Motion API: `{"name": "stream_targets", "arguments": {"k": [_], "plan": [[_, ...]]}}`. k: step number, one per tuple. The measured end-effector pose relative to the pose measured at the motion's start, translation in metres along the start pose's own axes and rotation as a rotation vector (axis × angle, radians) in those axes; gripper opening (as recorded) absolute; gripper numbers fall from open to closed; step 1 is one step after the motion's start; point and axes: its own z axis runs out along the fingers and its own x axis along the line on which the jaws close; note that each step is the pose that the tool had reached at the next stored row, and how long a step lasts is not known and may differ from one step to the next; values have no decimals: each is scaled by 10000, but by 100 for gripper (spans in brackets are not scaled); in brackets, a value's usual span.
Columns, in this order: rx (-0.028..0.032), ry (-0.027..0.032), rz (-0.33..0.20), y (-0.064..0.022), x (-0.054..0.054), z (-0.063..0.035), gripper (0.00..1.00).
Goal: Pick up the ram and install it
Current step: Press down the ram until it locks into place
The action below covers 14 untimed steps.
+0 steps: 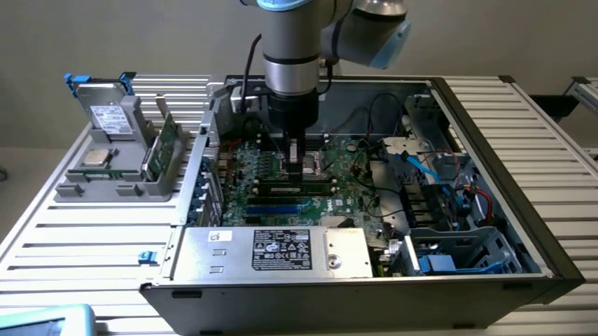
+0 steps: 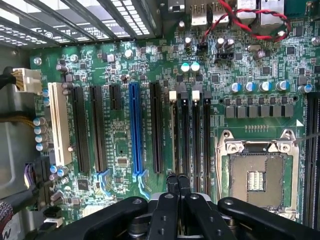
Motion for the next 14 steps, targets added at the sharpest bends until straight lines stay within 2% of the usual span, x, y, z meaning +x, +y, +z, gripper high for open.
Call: {"name": "stream_targets", "arguments": {"k": [5,14], "plan": [[62,-4,13,22,-2,37,11],[60,1,53,26,-7,81,11]]}}
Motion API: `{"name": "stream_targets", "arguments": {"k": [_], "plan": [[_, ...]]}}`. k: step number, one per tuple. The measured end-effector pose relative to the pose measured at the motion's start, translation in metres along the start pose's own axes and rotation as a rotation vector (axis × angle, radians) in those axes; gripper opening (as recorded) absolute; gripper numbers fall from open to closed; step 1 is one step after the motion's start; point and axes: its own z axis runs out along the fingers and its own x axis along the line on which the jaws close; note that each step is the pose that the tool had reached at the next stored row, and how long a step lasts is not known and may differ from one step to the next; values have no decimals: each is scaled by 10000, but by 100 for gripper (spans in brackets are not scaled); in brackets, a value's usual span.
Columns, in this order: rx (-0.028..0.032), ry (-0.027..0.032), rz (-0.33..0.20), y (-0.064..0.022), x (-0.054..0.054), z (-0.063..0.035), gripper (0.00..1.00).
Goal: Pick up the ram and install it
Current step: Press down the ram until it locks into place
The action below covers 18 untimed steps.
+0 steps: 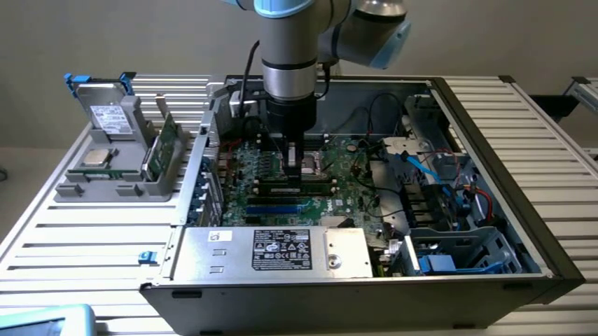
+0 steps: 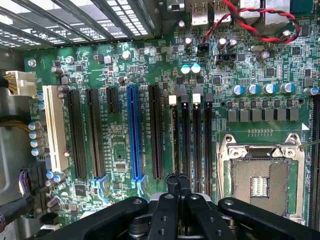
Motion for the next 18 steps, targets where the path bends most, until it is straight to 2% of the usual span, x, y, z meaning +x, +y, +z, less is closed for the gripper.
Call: {"name": "stream_targets", "arguments": {"k": [6,8,12,16,18], "plan": [[14,1,30,5,-1,11,11],[22,-17,39,1,4,-45,11],[12,0,38,-31,23,-206,11],[12,-2,38,-125,22,-241,11],[4,-1,37,-131,23,-242,11]]}}
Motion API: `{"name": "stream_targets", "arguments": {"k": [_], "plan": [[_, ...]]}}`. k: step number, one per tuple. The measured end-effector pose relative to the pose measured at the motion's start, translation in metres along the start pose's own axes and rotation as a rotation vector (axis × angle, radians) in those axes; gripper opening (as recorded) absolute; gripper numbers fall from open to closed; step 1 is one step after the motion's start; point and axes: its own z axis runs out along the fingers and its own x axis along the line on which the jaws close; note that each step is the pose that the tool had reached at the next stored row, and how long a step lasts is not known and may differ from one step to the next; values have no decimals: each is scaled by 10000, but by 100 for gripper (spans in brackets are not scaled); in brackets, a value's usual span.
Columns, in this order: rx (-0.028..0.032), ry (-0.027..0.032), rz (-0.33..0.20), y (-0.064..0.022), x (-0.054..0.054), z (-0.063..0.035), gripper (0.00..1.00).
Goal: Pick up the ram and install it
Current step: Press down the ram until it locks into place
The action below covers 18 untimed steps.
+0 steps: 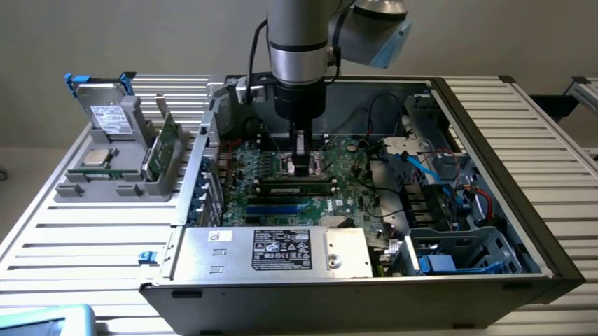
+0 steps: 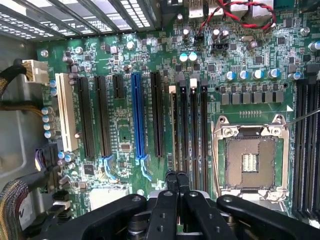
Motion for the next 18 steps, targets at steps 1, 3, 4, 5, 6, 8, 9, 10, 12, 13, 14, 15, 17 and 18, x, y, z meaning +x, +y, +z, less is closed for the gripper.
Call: {"name": "stream_targets", "arguments": {"k": [1,3,4,5,6,8,9,10,12,13,14,15,17,18], "plan": [[0,0,0,0,0,0,11],[-1,1,0,0,0,0,11],[-1,1,0,0,0,0,11],[-1,1,1,0,0,0,11],[-1,1,0,0,0,0,11],[-1,1,1,0,0,0,11],[-4,3,24,0,0,0,11],[-14,7,105,0,-1,0,11],[-46,22,372,0,-1,0,11],[-65,32,529,0,0,0,11],[-84,41,684,0,0,0,11],[-102,49,847,0,0,1,11],[-139,66,1148,0,0,1,11],[-156,74,1286,0,0,1,11]]}}
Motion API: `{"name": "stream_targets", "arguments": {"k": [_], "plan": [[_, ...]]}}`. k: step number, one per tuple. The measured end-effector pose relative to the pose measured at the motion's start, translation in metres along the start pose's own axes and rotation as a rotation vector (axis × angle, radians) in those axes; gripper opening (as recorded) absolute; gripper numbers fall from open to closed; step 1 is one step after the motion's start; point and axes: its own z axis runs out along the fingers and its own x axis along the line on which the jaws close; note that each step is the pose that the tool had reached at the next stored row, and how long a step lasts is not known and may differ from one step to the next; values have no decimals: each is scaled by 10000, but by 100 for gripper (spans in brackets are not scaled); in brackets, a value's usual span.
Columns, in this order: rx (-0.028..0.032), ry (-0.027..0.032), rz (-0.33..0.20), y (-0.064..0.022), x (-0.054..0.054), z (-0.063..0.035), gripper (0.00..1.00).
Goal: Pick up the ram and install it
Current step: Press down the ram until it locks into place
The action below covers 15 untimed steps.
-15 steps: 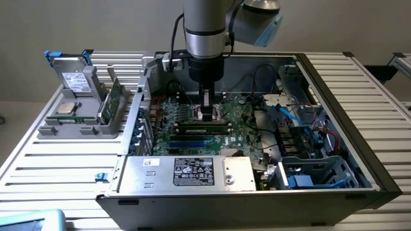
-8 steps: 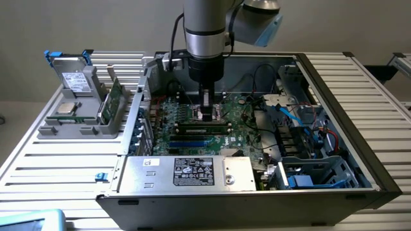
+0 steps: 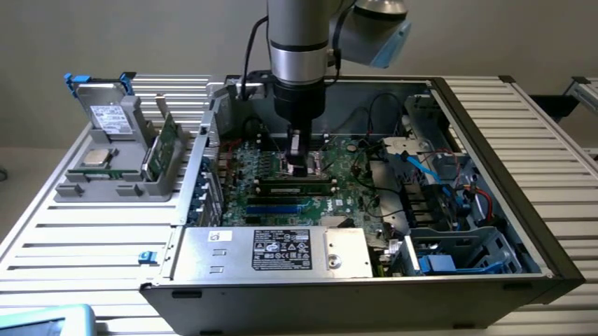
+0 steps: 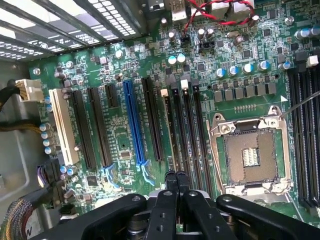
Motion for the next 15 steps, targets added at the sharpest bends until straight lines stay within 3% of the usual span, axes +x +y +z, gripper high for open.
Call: {"name": "stream_targets", "arguments": {"k": [15], "plan": [[-204,105,2024,1,-1,7,11]]}}
